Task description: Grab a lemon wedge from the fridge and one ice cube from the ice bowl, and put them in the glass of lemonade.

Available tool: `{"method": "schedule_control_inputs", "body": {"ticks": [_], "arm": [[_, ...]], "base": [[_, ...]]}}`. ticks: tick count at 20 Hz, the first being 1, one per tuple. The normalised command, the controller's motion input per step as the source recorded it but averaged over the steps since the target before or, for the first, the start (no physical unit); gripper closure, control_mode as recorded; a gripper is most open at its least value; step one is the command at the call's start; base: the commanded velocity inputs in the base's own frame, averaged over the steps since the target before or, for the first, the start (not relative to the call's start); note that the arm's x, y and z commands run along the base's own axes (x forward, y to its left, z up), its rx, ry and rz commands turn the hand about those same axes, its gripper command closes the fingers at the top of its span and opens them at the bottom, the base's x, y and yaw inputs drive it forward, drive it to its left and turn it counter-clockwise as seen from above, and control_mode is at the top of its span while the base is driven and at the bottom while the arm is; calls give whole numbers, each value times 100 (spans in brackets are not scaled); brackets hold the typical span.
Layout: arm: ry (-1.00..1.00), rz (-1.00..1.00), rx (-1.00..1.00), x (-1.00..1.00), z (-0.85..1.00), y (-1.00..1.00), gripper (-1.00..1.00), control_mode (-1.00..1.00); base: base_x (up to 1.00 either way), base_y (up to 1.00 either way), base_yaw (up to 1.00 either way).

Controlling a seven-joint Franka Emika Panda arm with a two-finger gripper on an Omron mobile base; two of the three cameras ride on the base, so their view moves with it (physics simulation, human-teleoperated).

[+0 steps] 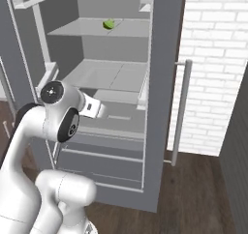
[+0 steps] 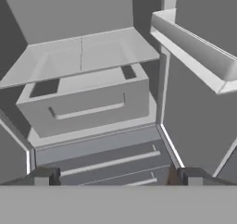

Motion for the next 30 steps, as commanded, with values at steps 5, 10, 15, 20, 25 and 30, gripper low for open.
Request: {"method": "schedule_control_inputs", "body": {"ticks": [5, 10, 15, 20, 25, 30], "arm": [[0, 0, 0, 0, 0, 0, -100, 100], [0, 0, 0, 0, 0, 0, -100, 100], [0, 0, 0, 0, 0, 0, -100, 100], [0, 0, 0, 0, 0, 0, -100, 100], [0, 0, 0, 0, 0, 0, -100, 100], [-19, 2, -5, -23, 97, 11, -100, -100]], "base": [[79, 10, 0], [56, 23, 0], [44, 34, 0], [70, 1, -2], [41, 2, -1], [0, 0, 0]]}}
